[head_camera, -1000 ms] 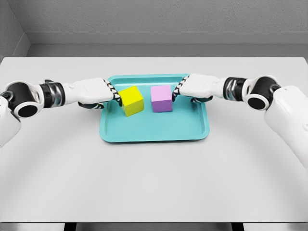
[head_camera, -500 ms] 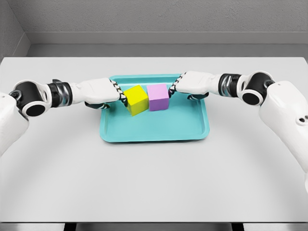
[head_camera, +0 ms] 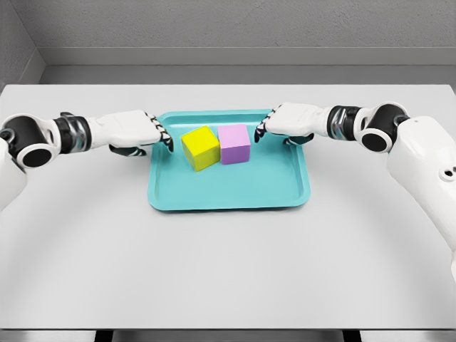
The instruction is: Push two cubes
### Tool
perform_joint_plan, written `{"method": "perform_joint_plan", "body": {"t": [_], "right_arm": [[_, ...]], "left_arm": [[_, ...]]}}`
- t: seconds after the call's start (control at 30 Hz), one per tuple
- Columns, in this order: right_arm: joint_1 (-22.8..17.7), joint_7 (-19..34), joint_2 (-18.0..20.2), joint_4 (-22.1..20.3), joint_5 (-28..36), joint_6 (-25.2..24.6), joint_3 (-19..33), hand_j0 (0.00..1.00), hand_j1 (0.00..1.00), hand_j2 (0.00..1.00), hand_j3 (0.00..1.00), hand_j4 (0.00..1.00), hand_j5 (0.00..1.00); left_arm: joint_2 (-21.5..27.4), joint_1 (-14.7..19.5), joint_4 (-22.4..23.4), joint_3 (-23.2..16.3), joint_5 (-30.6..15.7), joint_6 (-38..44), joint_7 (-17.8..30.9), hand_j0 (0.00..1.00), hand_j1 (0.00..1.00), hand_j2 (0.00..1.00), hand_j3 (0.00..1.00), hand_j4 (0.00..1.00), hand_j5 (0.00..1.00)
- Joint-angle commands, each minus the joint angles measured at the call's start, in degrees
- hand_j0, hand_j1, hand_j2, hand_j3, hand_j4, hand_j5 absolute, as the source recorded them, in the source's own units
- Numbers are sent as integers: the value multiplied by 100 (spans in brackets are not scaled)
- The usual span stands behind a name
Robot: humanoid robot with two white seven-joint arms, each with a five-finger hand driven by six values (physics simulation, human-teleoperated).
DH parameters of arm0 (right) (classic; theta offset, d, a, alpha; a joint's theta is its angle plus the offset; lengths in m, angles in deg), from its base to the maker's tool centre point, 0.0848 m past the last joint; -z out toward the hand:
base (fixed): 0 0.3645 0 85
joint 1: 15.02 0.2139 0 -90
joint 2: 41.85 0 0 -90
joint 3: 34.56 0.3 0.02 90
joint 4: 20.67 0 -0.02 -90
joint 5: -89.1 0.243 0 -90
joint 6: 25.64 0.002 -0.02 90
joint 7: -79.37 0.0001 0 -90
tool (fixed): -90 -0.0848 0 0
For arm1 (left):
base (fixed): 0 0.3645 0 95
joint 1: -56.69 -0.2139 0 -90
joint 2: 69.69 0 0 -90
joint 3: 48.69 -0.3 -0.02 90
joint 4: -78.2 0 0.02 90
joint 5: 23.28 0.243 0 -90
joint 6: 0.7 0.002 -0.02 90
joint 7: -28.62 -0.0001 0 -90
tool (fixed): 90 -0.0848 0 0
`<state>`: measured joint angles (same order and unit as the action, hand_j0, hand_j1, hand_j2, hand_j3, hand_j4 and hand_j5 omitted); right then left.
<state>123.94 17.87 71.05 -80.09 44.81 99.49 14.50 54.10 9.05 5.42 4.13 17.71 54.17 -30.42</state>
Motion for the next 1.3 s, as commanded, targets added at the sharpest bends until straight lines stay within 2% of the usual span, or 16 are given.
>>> {"method": "perform_joint_plan", "body": {"t": [0.0,0.3,0.77,1.27], "right_arm": [[0,-3,4,10,26,-13,8,69,69,69,69,69,69],[44,-3,-67,54,26,-13,8,69,69,69,69,69,69],[62,-3,-75,150,0,-13,8,70,70,70,70,70,70],[211,-20,-357,511,-123,-13,7,70,70,70,70,70,70]], "left_arm": [[58,9,27,17,-30,12,-1,69,69,69,69,69,69],[93,44,71,17,-56,12,-10,69,69,69,69,69,69],[-127,114,247,0,-3,12,-1,69,69,69,69,69,69],[-329,149,256,9,5,12,43,69,69,69,69,69,69]]}}
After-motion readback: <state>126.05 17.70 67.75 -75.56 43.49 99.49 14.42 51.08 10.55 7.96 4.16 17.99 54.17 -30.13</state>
